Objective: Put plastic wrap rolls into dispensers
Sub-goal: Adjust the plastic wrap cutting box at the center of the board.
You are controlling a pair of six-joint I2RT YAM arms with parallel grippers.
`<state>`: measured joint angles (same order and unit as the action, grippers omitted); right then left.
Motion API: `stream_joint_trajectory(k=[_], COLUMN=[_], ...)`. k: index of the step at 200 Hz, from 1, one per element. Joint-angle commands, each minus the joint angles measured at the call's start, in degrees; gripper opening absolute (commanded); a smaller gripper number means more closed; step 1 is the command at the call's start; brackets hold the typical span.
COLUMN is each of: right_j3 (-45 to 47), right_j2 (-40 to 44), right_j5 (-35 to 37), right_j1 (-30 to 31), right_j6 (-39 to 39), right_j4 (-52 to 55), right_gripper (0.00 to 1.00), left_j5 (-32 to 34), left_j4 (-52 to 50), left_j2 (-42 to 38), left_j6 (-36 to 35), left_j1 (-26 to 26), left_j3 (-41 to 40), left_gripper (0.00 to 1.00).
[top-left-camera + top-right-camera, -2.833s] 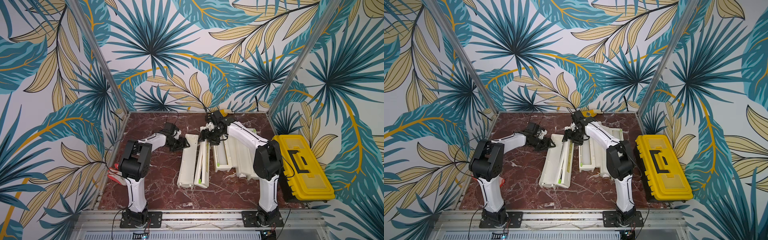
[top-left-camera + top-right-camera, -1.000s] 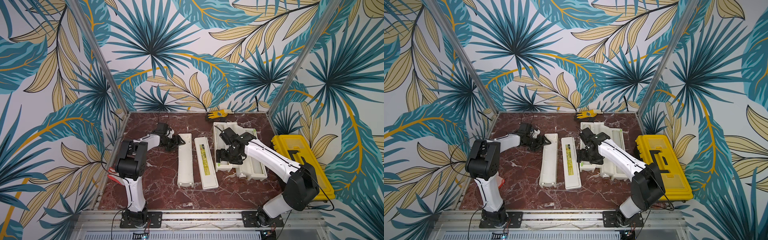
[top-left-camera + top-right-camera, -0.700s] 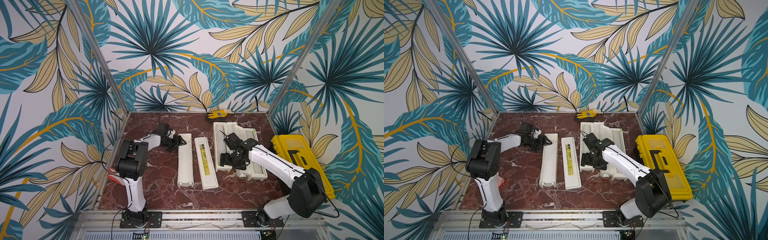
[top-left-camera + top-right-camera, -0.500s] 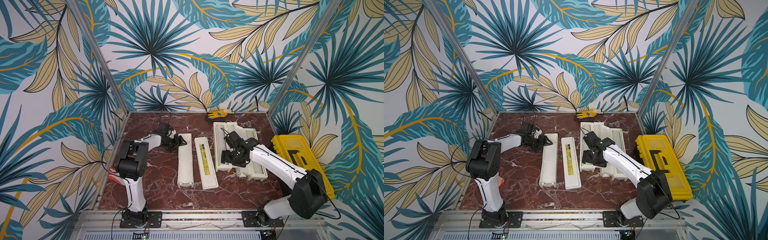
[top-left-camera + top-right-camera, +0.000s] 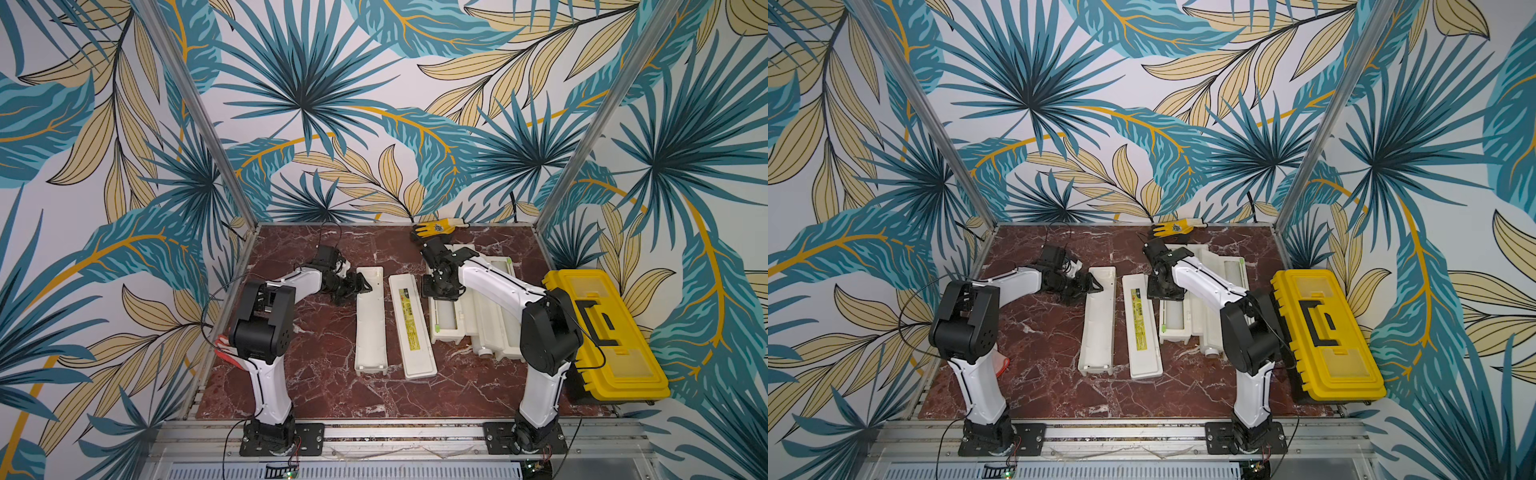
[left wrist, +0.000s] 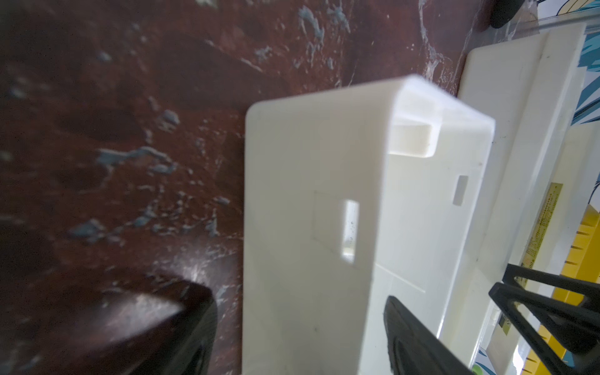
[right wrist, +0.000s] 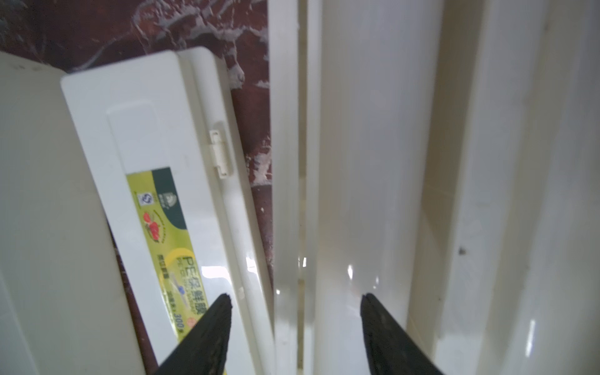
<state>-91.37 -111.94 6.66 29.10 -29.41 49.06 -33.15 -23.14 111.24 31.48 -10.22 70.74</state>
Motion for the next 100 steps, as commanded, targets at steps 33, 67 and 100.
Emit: stream_joint_trajectory(k=[33,67,100], right_j3=[-8.3,-14.2,-24.6], right_j2=[-9.3,-13.0,-18.8], right_j5=[-1.0,-2.8,-6.3], right_j1=[0.2,0.3,0.3], right_j6=[8.0,13.9,19.0], right_j4=[1.3,0.6,1.7], right_gripper=[0.45,0.39,0.38], left_j5=[2.8,2.7,2.6], left_j4=[-3.4,-3.5,-3.5], left_j2=[-3.3,-3.6,-3.3], left_j6=[-1.4,-1.5,-1.3], left_j1=[1.9,2.7,2.9], left_j3=[-3.0,-3.9,-4.1], left_gripper=[0.82,0.82,0.82])
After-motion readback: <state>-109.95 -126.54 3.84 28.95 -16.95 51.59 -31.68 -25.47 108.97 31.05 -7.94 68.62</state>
